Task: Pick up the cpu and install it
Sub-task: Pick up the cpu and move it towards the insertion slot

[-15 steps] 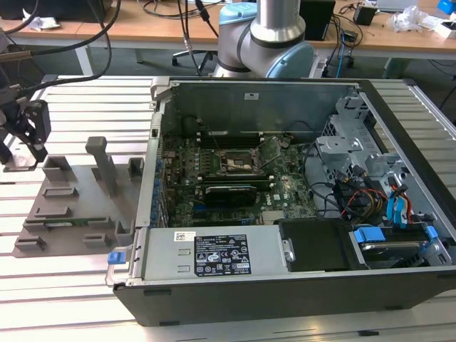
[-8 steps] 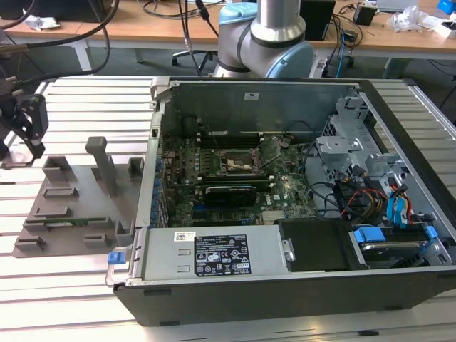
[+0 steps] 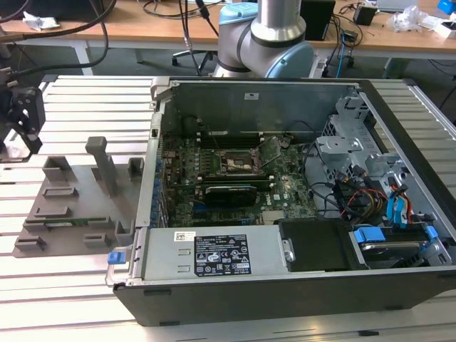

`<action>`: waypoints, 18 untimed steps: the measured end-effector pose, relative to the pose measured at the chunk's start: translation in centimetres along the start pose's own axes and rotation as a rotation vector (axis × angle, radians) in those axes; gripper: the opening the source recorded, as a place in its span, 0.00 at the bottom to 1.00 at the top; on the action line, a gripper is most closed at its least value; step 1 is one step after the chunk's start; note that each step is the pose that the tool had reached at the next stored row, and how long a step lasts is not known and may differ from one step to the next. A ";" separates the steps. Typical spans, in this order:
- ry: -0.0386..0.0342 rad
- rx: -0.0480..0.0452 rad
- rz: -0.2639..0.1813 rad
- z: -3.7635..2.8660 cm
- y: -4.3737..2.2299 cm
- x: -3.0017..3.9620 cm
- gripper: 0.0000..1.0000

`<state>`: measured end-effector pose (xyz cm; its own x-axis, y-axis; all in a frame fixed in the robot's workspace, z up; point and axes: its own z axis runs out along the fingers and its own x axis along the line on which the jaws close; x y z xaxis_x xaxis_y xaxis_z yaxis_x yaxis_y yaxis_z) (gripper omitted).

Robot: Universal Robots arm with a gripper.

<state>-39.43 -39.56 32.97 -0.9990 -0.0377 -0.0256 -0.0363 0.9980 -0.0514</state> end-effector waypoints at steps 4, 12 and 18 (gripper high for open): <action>0.0001 0.0022 0.000 -0.50 0.01 -0.01 0.55; -0.0001 0.0044 0.000 -1.08 0.03 -0.03 0.55; 0.0001 0.0043 0.000 -1.09 0.03 -0.03 0.55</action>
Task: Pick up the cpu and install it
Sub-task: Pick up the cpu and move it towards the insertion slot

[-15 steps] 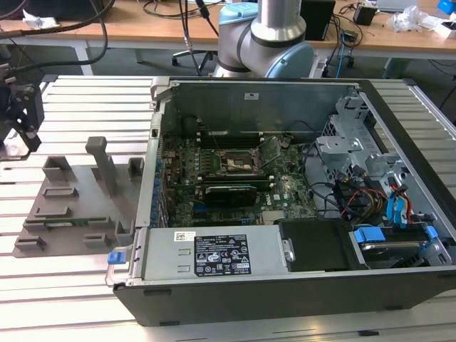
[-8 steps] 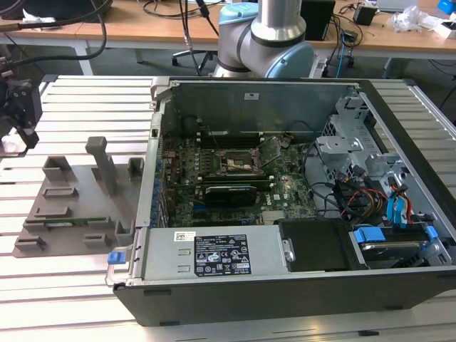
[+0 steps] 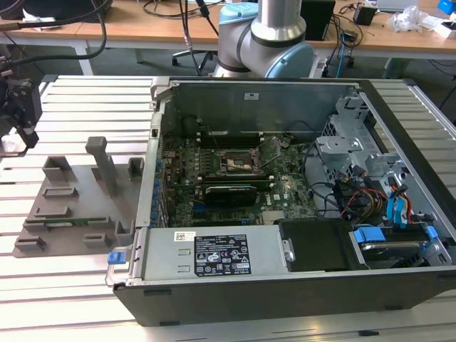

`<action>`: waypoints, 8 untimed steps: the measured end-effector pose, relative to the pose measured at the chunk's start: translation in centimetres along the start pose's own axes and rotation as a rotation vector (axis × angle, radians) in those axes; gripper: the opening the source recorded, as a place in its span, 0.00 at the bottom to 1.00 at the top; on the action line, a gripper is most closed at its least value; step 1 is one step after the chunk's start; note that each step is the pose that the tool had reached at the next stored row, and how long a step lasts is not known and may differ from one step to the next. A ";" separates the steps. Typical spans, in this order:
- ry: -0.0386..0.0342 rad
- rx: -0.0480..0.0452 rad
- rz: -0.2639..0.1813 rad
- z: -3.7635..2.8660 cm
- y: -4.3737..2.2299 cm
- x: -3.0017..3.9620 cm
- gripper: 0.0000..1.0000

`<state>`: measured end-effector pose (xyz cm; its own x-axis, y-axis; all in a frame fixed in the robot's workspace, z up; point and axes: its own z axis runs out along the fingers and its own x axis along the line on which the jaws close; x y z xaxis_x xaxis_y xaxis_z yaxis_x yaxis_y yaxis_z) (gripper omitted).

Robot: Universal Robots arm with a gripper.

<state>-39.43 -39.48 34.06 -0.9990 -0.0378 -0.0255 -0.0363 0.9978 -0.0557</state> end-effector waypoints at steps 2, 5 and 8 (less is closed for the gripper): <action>0.0001 -0.0072 0.000 -0.02 0.00 0.00 0.55; -0.0005 -0.0144 0.000 -0.30 -0.01 0.00 0.55; -0.0005 -0.0144 0.000 -1.86 -0.08 -0.05 0.55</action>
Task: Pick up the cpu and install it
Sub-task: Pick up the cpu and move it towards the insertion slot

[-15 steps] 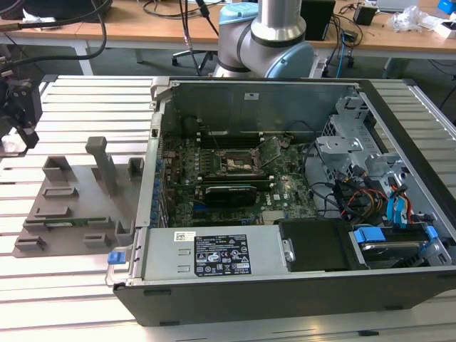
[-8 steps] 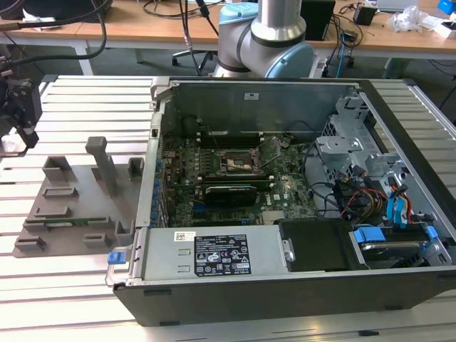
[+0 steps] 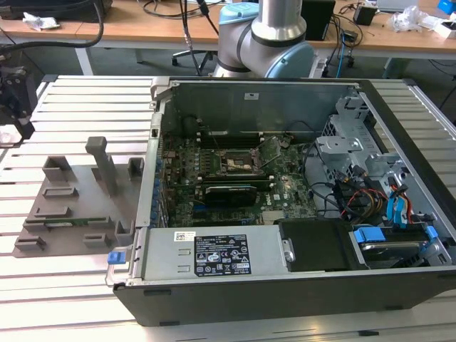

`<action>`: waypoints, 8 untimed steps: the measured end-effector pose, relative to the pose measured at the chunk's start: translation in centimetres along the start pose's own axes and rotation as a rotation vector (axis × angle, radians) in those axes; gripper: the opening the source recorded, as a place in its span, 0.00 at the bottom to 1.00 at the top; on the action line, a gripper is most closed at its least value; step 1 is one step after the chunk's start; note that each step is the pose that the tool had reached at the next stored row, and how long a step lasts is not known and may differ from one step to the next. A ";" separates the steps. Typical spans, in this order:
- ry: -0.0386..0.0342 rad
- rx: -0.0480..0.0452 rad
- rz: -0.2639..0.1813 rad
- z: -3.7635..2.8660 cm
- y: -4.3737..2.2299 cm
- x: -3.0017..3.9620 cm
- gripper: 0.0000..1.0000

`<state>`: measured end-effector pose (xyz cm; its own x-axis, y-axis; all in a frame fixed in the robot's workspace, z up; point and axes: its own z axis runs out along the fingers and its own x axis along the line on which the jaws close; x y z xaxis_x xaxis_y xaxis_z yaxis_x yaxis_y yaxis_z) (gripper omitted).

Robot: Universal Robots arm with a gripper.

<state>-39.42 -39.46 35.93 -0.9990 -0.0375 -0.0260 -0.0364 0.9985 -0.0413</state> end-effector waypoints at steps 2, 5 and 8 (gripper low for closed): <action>0.0000 -0.0001 0.000 -0.81 -0.02 -0.02 0.55; 0.0000 -0.0001 0.000 -2.04 -0.06 -0.05 0.55; 0.0000 0.0000 0.000 -3.20 -0.11 -0.08 0.55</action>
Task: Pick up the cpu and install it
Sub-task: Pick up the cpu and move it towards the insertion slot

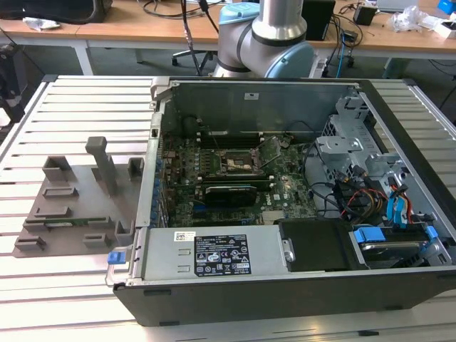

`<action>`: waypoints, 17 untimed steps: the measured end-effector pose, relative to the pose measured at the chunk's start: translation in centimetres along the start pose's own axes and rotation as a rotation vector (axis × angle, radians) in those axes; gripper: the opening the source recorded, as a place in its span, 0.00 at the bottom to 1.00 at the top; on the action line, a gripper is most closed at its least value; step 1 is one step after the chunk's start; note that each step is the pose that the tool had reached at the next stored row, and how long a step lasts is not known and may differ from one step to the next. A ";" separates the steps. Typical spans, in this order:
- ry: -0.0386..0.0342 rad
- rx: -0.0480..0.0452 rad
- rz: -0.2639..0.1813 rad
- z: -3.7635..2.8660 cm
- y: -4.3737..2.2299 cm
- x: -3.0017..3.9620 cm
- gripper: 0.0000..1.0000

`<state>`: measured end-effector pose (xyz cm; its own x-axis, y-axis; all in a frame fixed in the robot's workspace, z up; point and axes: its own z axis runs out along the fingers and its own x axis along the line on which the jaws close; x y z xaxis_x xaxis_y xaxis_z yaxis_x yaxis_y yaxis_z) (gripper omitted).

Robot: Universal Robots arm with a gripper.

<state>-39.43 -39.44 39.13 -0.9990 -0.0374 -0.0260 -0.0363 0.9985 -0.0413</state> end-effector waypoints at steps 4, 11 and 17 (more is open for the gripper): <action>0.0000 0.0000 0.000 -1.03 -0.04 -0.03 0.55; -0.0001 -0.0061 0.000 -1.32 -0.04 -0.04 0.55; -0.0021 -0.0564 0.002 -1.30 -0.03 -0.04 0.55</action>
<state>-39.43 -39.41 40.43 -0.9990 -0.0358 -0.0281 -0.0362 0.9992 0.0151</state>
